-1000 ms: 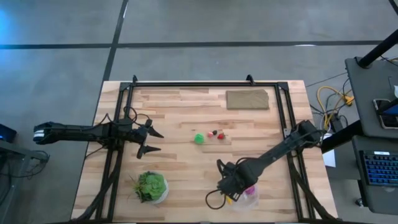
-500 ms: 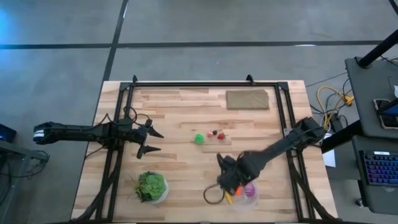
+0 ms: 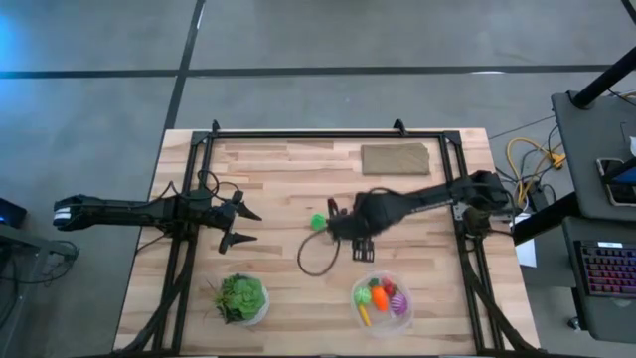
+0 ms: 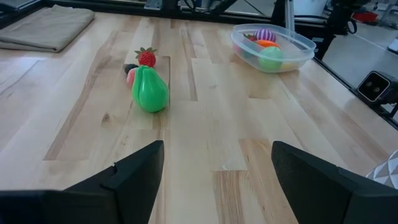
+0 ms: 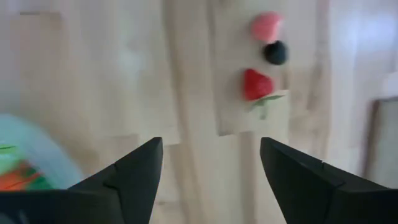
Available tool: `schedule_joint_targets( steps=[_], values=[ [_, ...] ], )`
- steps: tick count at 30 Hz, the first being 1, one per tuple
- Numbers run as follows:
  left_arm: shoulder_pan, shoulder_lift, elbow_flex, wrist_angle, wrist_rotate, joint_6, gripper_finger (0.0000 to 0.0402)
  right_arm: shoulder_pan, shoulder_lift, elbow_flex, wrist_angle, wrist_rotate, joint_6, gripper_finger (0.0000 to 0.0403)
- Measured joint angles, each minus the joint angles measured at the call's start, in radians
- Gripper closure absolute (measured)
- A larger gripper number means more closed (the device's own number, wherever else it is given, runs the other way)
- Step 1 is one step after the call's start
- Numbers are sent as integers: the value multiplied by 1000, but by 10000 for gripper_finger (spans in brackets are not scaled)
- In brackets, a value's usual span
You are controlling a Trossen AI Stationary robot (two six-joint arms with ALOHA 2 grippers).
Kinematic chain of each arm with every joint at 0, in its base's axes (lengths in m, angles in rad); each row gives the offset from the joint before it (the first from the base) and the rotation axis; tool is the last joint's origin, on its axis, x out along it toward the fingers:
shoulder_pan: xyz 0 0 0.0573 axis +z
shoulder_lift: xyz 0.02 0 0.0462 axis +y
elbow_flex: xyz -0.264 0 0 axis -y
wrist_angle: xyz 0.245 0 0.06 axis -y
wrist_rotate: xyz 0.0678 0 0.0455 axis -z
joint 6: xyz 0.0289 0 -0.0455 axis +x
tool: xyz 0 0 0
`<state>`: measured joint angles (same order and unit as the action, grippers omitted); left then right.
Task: Pick and placing Produce into tupperware
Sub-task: Put the red strawberry into the transparent container
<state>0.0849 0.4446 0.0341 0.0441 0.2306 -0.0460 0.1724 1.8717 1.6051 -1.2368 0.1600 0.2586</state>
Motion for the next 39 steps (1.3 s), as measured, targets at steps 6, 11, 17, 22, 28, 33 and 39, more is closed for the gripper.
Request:
schedule_joint_targets(
  steps=[6,11,17,22,28,33,39],
  values=[
    [0,0,0,0,0,0,118,-104,29,-5,21,-26,-193,157],
    [0,0,0,0,0,0,118,-170,73,-6,25,-136,-287,164],
    [0,0,0,0,0,0,118,-192,113,-7,48,-136,-414,160],
    [0,0,0,0,0,0,118,-193,146,-7,88,-102,-464,162],
    [0,0,0,0,0,0,118,-193,186,-7,122,-80,-472,174],
    [0,0,0,0,0,0,118,-193,211,-9,123,-80,-479,179],
    [0,0,0,0,0,0,118,-193,228,-16,126,-59,-468,179]
  ],
)
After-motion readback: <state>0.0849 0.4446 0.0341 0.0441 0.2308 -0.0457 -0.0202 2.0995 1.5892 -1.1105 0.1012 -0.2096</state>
